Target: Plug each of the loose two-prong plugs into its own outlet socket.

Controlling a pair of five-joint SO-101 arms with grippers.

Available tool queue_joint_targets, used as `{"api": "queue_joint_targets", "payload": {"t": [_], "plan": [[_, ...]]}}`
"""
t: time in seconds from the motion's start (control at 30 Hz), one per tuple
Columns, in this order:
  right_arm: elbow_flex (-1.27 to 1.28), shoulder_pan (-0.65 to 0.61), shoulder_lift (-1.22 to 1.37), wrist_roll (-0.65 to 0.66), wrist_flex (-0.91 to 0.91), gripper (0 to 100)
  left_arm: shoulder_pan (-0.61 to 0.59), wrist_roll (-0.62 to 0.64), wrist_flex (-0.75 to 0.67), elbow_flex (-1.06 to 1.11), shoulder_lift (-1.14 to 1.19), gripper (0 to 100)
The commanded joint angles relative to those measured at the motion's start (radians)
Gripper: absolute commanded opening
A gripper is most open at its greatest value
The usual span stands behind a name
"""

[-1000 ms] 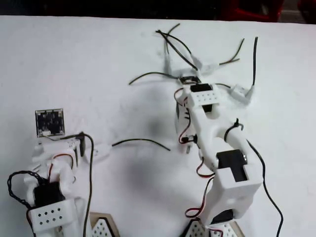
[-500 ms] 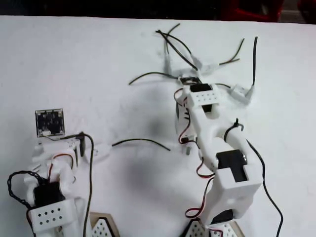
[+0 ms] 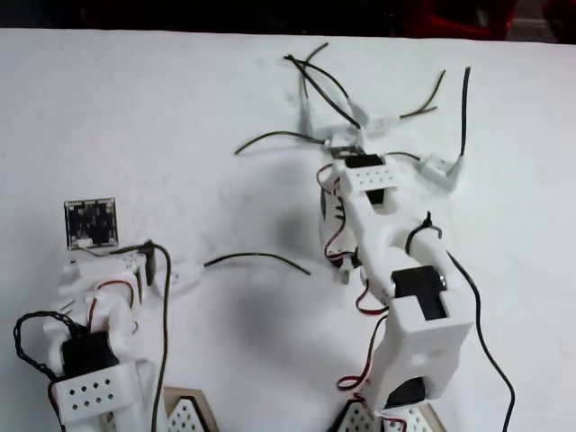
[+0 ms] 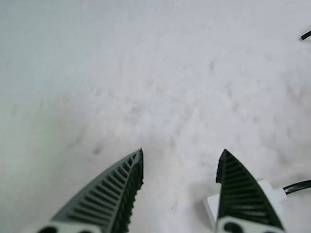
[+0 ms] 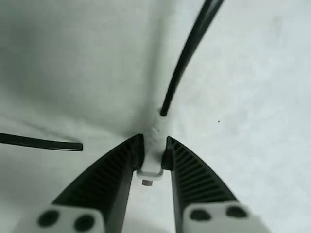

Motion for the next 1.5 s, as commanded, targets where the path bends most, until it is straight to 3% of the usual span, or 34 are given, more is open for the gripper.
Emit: {"api": "queue_joint_targets", "payload": {"t": [0.0,0.47,0.6,0.73,0.87,1.17,1.3,1.47], "plan": [[-0.02,0.018,-0.031,0.044,0.01,2.0,-0.005,0.006,-0.021,-0.005,-0.012,25],[-0.005,0.024,-0.55,0.16,0.096,1.7,-0.002,0.008,-0.021,-0.006,-0.012,25],[0.071,-0.05,-0.707,0.16,0.077,1.7,0.013,0.012,-0.023,-0.029,-0.013,25],[0.215,-0.165,-0.863,0.16,-0.061,1.7,0.071,0.017,-0.023,-0.086,-0.013,25],[0.391,-0.252,-0.997,0.16,-0.268,1.7,0.133,0.107,-0.025,-0.157,-0.013,25],[0.749,-0.415,-1.257,0.153,-0.67,1.7,0.157,0.229,-0.23,-0.169,-0.008,25],[0.885,-0.486,-1.366,0.152,-0.796,1.7,0.174,0.245,-0.272,-0.169,-0.008,25],[1.003,-0.564,-1.468,0.15,-0.868,1.7,0.292,0.241,-0.278,-0.172,-0.008,25]]}}
